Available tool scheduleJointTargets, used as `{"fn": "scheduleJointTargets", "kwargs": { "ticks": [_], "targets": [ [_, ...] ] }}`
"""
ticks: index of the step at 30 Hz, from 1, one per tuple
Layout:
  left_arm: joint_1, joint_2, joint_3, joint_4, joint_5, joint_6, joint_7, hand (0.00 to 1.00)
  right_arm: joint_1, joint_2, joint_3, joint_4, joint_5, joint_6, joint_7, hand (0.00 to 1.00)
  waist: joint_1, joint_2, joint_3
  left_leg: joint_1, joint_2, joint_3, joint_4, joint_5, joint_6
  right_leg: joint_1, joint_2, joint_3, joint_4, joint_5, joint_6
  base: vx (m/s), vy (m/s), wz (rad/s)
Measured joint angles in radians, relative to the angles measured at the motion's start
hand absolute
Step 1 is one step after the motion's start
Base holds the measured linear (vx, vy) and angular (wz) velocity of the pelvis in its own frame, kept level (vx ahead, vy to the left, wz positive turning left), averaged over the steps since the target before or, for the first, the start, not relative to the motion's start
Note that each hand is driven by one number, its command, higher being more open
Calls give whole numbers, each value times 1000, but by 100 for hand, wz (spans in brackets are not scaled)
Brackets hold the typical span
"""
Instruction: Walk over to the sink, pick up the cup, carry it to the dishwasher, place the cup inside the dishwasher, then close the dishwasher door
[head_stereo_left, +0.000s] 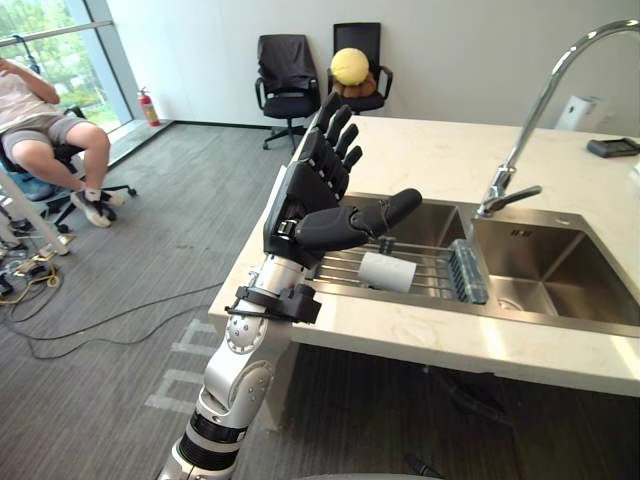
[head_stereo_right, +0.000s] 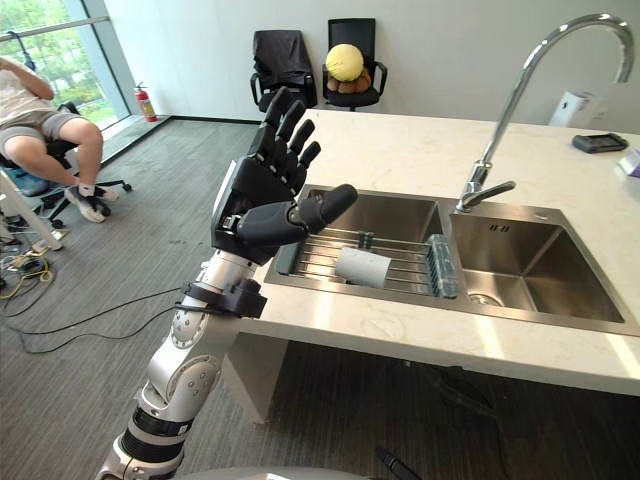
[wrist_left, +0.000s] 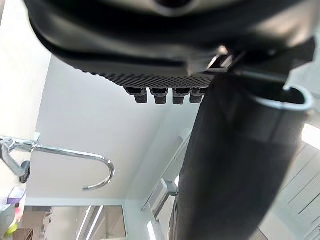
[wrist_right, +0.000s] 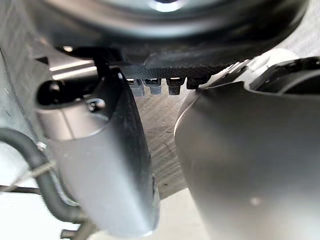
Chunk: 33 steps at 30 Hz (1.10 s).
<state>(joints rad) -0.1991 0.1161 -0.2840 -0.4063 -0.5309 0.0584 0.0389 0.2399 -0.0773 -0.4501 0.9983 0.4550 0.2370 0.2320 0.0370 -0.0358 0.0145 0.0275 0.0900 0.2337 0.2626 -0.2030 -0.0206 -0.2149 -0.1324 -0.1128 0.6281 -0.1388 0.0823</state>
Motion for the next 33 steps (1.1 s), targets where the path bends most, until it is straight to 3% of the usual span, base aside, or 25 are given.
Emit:
{"fn": "scheduleJointTargets", "kwargs": {
  "ticks": [2, 4, 5, 6, 7, 8, 10, 11, 12, 13, 15, 17, 19, 20, 22, 23, 24, 25, 27, 33],
  "targets": [
    [0, 4, 13, 51, -9, -2, 9, 100, 10, 1, -69, 6, -31, 18, 2, 100, 1, 2, 18, 19, 14, 1, 5, -3, 0, -19, -35, -39, 58, -17, -18, -59, -57, -2],
    [0, 39, 86, 122, -17, -33, 20, 100, 9, -22, -164, 11, -62, 33, 9, 100, 2, 13, 19, 19, 54, 0, 6, -5, -13, -20, -100, -55, -70, -14, -21, 20, -165, 7],
    [0, 47, 109, 139, -17, -50, 24, 100, 8, -27, -179, 11, -64, 36, 15, 100, 3, 12, 20, 17, 72, -1, 6, -3, -26, -17, -109, -53, -108, -9, -26, 134, -314, 11],
    [0, 68, 158, 165, -21, -82, 31, 100, 6, -36, -191, 12, -66, 39, 33, 100, 7, 7, 26, 14, 106, -19, 7, -7, -60, 0, -129, -53, -178, 33, -40, 192, -392, 18],
    [-2, 103, 208, 182, -39, -102, 34, 100, 9, -35, -213, 14, -67, 42, 50, 100, 7, -18, 26, 9, 126, -51, 14, -8, -105, 29, -152, -57, -236, 187, -57, 186, -374, 26],
    [-4, 128, 235, 190, -51, -114, 33, 100, 11, -34, -219, 20, -67, 42, 56, 100, 5, -31, 26, 5, 141, -68, 21, -10, -132, 46, -146, -45, -248, 197, 20, 192, -410, 28],
    [-27, 120, 295, 236, -82, -141, 26, 100, -6, -45, -280, 23, -69, 36, 69, 100, 33, -7, 24, -6, 196, -159, -16, 3, -131, 54, -61, -105, -282, 174, 30, 153, -338, 4],
    [-34, 116, 300, 239, -82, -147, 22, 100, -15, -45, -298, 21, -68, 32, 77, 100, 37, -3, 22, -8, 212, -162, -23, 12, -137, 55, -45, -116, -297, 168, 33, 119, -248, -11],
    [-53, 114, 307, 241, -81, -155, 11, 100, -28, -36, -325, 9, -66, 22, 95, 100, 44, -12, 23, -10, 228, -160, -34, 32, -186, 56, -34, -138, -304, 118, 39, 98, -252, -5],
    [-56, 111, 311, 244, -79, -168, 2, 100, -39, -28, -332, 8, -66, 6, 108, 100, 44, -21, 24, -7, 235, -155, -35, 31, -206, 54, -32, -149, -292, 75, 28, 89, -256, -4],
    [-55, 90, 320, 261, -80, -174, -4, 100, -45, -16, -331, 15, -66, -5, 152, 100, 37, -6, 32, 21, 263, -156, -54, 31, -207, 50, -12, -158, -221, 16, 14, 44, -247, 5],
    [-55, 87, 320, 289, -79, -191, -24, 100, -48, -17, -332, 37, -66, 2, 171, 100, 32, 4, 26, 38, 278, -157, -89, 43, -188, 38, 0, -168, -180, -33, 8, 63, -193, 14],
    [-54, 88, 318, 326, -70, -213, -41, 100, -52, -21, -341, 67, -67, 7, 181, 100, 27, 2, 24, -7, 277, -150, -40, 95, -108, 47, 9, -175, -212, -44, -6, 100, -214, 35],
    [-54, 87, 318, 342, -53, -215, -44, 100, -52, -26, -374, 91, -78, 8, 202, 100, 9, 7, 37, -72, 278, -140, 49, 127, -54, 86, 29, -170, -278, -21, -22, 102, -184, 60],
    [-46, 82, 314, 348, -16, -216, -46, 100, -47, -53, -405, 125, -106, 7, 211, 100, 17, 8, 61, -112, 226, -153, 137, 61, -86, 156, 29, -173, -364, 26, -37, 133, -81, 31],
    [-47, 84, 304, 344, 39, -223, -36, 100, -40, -75, -427, 143, -107, 7, 224, 100, 23, 15, 58, -112, 139, -162, 70, 67, -69, 184, 30, -174, -393, 40, -34, 131, 12, -7],
    [-48, 90, 297, 340, 64, -227, -31, 100, -38, -79, -430, 140, -107, 6, 229, 100, 24, 19, 57, -109, 121, -140, 38, 64, -67, 188, 36, -175, -395, 39, -34, 171, -13, -3],
    [-48, 108, 280, 332, 117, -228, -20, 100, -40, -76, -426, 127, -106, 6, 240, 100, 25, 17, 56, -80, 114, -147, -2, 79, -86, 193, 36, -171, -402, 38, -33, 98, -22, -2],
    [-48, 108, 247, 324, 156, -230, -18, 100, -43, -76, -418, 96, -104, 3, 256, 100, 25, 14, 58, -78, 104, -139, -29, 85, -94, 181, 30, -168, -404, 41, -27, 54, 20, -1],
    [-98, 134, 26, 179, 136, -227, -47, 100, -43, -42, -386, 72, -91, -1, 287, 100, 30, 14, 56, -40, 58, -137, -122, 131, -78, 199, -8, -182, -435, 53, 2, 12, 46, 9]
  ]
}}
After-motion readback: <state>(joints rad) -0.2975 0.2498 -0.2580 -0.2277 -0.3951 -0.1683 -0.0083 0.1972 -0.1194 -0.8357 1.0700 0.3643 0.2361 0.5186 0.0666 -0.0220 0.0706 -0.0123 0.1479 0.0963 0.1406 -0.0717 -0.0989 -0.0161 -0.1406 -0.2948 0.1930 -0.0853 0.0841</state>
